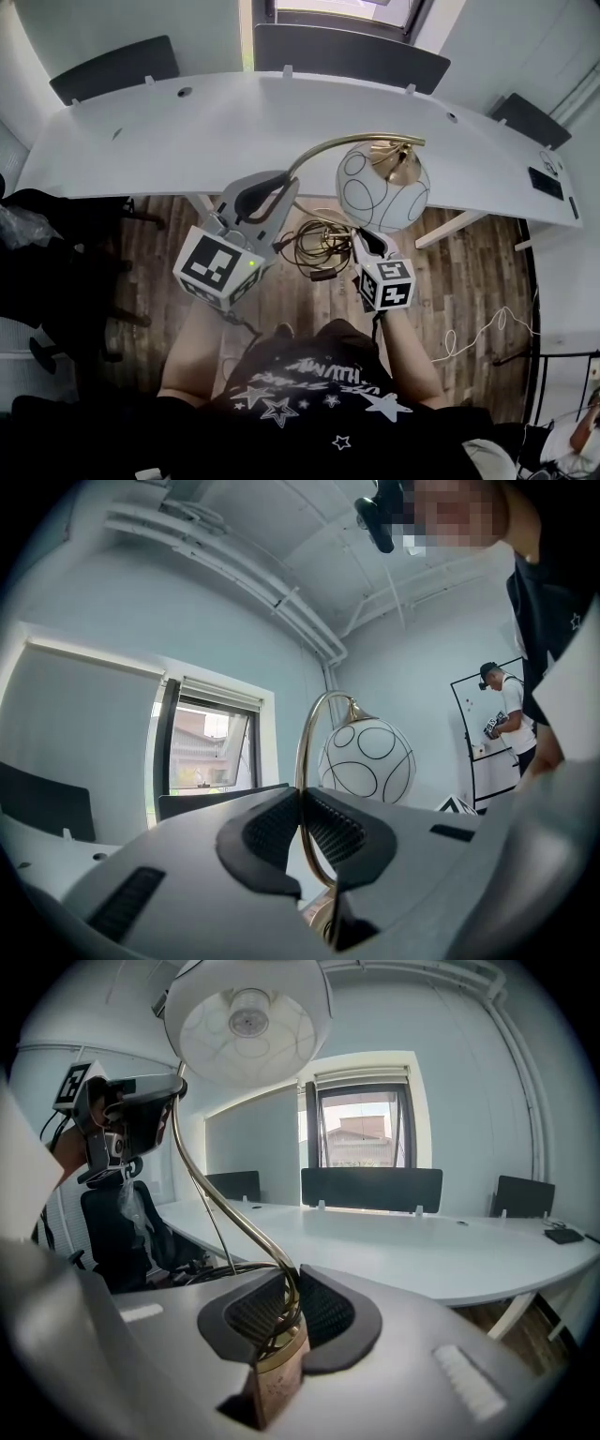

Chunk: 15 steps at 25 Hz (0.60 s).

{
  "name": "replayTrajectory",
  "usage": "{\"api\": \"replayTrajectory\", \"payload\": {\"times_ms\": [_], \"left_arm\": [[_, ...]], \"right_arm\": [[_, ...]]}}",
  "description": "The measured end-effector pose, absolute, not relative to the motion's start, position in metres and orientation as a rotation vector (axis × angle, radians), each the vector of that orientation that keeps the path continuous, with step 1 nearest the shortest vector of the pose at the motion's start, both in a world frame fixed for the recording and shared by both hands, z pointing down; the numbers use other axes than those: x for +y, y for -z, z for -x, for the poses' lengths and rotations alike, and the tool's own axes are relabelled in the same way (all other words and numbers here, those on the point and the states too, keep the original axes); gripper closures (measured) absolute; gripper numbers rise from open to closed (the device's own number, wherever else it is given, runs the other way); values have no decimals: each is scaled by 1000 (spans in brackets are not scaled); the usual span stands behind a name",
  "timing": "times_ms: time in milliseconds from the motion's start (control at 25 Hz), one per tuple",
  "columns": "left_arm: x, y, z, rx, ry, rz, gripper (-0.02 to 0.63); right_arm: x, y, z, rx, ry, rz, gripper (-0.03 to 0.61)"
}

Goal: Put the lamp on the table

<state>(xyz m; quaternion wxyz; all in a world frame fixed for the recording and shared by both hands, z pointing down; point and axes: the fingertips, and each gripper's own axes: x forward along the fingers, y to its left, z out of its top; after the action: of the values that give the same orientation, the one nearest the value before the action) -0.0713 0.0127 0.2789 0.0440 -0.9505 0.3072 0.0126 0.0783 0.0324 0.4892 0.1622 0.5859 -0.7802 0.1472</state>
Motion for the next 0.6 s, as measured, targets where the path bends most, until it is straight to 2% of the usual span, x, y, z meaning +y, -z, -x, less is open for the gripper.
{"api": "replayTrajectory", "payload": {"times_ms": [360, 600], "left_arm": [[-11, -292, 69, 920, -23, 2948, 578], [-55, -298, 61, 994, -2, 2936, 578]], "right_arm": [[10, -504, -81, -2210, -450, -1650, 532], [-43, -513, -86, -2259, -469, -1594, 532]]}}
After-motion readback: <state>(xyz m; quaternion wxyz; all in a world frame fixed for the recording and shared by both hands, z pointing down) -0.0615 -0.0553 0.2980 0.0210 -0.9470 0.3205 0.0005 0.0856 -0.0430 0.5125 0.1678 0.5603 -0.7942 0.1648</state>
